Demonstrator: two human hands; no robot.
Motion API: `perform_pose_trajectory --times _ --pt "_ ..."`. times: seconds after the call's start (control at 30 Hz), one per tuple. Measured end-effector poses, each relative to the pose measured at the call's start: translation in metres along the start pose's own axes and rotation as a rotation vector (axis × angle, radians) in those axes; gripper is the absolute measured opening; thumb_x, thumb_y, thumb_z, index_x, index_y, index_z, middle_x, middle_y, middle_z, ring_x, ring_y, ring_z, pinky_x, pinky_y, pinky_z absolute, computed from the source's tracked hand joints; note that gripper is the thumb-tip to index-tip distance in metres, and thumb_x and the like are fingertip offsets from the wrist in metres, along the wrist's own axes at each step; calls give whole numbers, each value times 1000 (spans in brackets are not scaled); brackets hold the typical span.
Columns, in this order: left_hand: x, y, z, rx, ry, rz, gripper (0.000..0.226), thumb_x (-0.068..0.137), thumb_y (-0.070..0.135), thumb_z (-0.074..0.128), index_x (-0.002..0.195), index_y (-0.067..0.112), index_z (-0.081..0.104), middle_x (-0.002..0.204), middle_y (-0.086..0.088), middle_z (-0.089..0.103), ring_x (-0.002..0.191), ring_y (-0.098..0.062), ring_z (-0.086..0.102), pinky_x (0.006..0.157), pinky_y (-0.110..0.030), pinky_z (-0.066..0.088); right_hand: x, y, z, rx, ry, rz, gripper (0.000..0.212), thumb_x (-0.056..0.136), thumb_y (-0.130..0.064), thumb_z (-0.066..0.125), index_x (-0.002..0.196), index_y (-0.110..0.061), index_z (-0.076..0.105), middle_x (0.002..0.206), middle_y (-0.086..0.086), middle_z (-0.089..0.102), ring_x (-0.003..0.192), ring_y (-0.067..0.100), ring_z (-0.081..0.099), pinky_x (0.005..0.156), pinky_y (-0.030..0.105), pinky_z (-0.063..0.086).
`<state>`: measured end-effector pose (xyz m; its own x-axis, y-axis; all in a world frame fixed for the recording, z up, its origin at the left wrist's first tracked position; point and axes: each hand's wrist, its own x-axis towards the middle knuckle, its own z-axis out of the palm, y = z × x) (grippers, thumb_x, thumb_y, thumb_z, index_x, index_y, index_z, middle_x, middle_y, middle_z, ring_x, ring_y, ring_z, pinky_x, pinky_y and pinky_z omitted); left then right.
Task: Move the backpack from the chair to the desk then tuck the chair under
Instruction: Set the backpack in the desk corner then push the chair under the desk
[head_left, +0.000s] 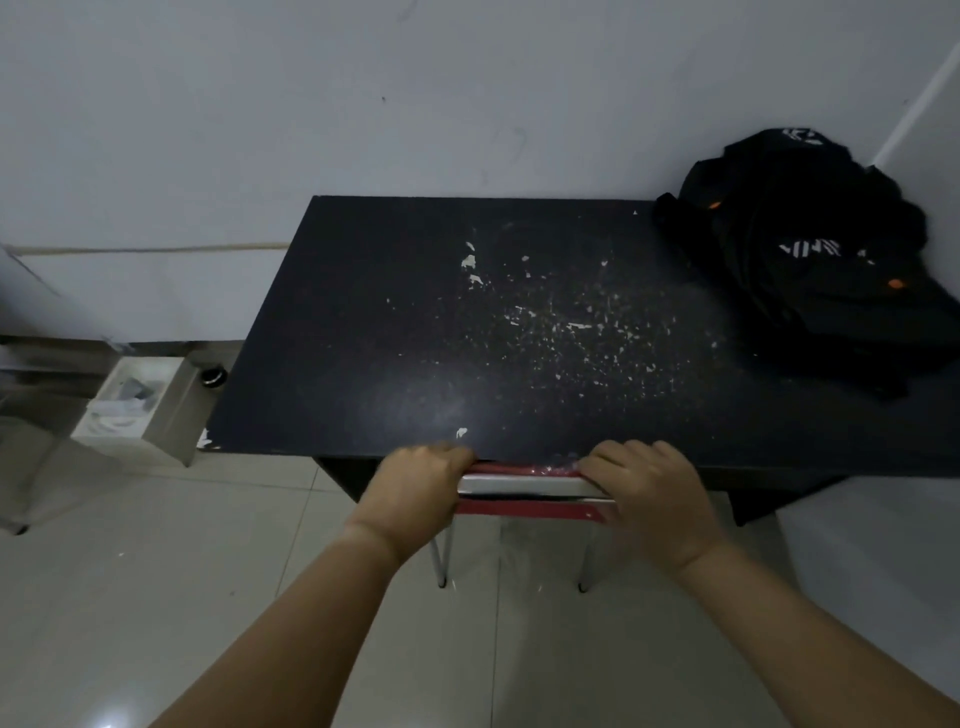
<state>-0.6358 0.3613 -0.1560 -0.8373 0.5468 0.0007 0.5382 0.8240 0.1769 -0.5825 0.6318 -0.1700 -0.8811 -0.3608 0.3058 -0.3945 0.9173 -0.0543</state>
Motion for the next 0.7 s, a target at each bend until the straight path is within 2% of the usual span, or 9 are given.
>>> perform_pose_trajectory --times 0.13,0.23,0.43,0.53,0.6,0.7 --pt "7 0 2 -16 -13 32 27 63 -1 67 82 18 67 74 1 70 62 -22 66 54 -31 55 2 10 -3 2 -25 -62 14 79 -10 71 85 -23 66 82 -5 65 62 17 52 60 27 22" --pt "6 -1 3 -39 -28 29 24 71 6 65 90 20 68 81 1 73 70 -21 68 61 -34 57 2 10 -3 12 -35 -53 15 78 -8 66 84 -22 66 82 -4 65 62 18 52 58 28 25" --pt "4 3 -5 -20 -82 24 23 78 11 67 96 23 67 90 3 73 76 -19 69 67 -31 57 2 4 -6 30 -101 41 22 72 -12 79 80 -21 61 77 -4 62 61 18 54 53 29 32" --pt "1 14 -14 51 -117 -61 21 78 14 67 96 25 65 90 4 72 78 -20 68 68 -33 52 3 -6 -17 -7 -232 177 27 72 -22 80 87 -25 58 82 -5 61 70 17 56 57 31 35" --pt "-4 24 -20 133 -150 -177 24 80 19 69 102 26 63 96 4 72 86 -21 68 75 -34 49 2 -17 -27 -24 -284 261 26 76 -28 77 90 -26 55 87 -6 60 78 17 56 62 32 36" --pt "-22 50 -25 185 -201 -339 50 80 27 70 126 23 49 122 -2 60 112 -26 58 90 -42 47 -8 -34 -41 36 -309 386 27 80 -25 73 101 -24 55 99 -1 60 90 21 56 69 34 38"
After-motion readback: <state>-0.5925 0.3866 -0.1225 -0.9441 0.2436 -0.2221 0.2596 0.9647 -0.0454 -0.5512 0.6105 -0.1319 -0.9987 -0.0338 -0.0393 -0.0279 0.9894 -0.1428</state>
